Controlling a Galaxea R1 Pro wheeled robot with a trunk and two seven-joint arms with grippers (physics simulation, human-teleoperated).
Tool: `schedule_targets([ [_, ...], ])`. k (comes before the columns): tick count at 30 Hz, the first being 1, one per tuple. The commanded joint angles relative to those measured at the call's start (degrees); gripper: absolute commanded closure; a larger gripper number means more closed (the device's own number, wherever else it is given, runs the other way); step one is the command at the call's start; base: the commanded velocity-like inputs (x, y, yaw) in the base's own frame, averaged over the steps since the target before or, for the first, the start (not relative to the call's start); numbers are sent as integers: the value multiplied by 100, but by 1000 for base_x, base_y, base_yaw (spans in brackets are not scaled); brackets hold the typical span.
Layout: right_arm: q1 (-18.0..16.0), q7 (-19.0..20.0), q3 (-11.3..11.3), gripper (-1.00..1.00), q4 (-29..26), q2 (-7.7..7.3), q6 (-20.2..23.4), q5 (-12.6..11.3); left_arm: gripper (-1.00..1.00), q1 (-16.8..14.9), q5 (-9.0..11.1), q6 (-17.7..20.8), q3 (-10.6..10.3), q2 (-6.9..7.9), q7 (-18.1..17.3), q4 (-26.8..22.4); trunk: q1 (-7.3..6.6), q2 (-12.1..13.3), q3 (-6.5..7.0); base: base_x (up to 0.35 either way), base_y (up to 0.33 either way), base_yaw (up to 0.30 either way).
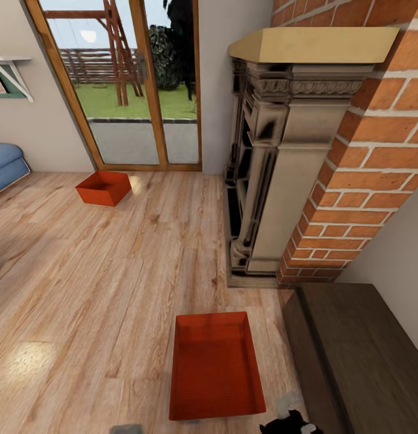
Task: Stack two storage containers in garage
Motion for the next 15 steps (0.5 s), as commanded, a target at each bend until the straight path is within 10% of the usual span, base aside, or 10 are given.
schedule_targets([
  [1,-70,-7,27,-100,-13,-8,47,-80,-100,-71,30,76,8,-14,7,-23,0,-2,-5,0,0,0],
  [15,-1522,-447,34,-100,43,-2,381,-409,-100,-2544,-28,235,8,-501,36,1693,0,-2,-5,0,0,0],
])
